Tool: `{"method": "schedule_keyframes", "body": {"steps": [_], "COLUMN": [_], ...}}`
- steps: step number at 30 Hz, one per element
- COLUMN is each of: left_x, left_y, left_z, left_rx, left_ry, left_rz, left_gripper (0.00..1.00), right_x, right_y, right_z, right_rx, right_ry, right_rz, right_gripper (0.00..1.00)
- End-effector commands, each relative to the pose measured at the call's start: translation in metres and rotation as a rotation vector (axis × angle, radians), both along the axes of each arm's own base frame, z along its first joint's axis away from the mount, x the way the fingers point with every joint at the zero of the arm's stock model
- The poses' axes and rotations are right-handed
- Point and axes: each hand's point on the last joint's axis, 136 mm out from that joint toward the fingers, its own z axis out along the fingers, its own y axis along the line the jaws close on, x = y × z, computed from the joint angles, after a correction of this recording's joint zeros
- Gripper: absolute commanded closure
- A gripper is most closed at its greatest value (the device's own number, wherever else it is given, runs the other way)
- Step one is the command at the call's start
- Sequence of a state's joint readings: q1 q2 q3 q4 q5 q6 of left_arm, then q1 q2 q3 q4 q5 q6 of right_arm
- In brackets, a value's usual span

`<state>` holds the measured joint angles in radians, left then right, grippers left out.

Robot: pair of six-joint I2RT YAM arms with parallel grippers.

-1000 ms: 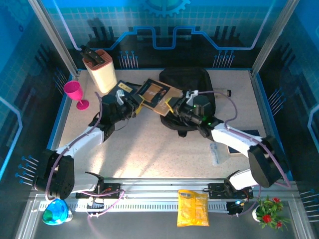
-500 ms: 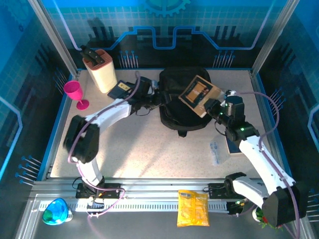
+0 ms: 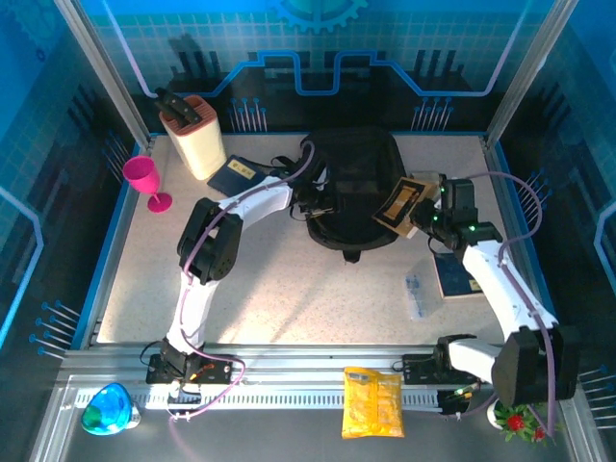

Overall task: Pack the student bag
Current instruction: Move the student bag to the center of the table.

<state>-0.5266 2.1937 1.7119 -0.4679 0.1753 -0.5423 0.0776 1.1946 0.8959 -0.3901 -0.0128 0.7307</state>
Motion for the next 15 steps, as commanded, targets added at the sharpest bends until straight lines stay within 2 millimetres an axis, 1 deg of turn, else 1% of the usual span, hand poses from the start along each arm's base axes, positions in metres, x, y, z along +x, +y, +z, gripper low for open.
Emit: {"method": "schedule_keyframes", "body": {"steps": [1, 3, 4, 6, 8, 11, 13, 15], "left_x": [-0.035, -0.044, -0.048, -0.052, -0.053, -0.052, -0.052, -0.055], "left_y": [0.024, 0.030, 0.031, 0.029, 0.024, 0.011, 0.002, -0.006], "left_z": [-0.020, -0.018, -0.017, -0.009, 0.006, 0.031, 0.042, 0.048], "left_rx": [0.108, 0.118, 0.118, 0.112, 0.109, 0.098, 0.097, 0.112], "left_ry": [0.081, 0.081, 0.079, 0.060, 0.022, -0.048, -0.092, -0.134], "left_rz": [0.005, 0.004, -0.005, -0.036, -0.087, -0.181, -0.239, -0.306], "left_gripper": [0.42, 0.42, 0.42, 0.42, 0.42, 0.41, 0.40, 0.40], "right_x": [0.016, 0.023, 0.026, 0.029, 0.031, 0.027, 0.023, 0.017], "right_y": [0.021, 0.029, 0.031, 0.033, 0.029, 0.020, 0.014, 0.008], "right_z": [0.001, 0.000, 0.001, 0.008, 0.019, 0.038, 0.049, 0.054], "right_rx": [0.053, 0.070, 0.073, 0.066, 0.048, 0.019, 0.011, 0.008], "right_ry": [-0.014, -0.008, -0.009, -0.026, -0.053, -0.087, -0.108, -0.112], "right_rz": [0.116, 0.146, 0.155, 0.166, 0.157, 0.137, 0.126, 0.111], "right_gripper": [0.85, 0.86, 0.85, 0.85, 0.85, 0.85, 0.85, 0.85]}}
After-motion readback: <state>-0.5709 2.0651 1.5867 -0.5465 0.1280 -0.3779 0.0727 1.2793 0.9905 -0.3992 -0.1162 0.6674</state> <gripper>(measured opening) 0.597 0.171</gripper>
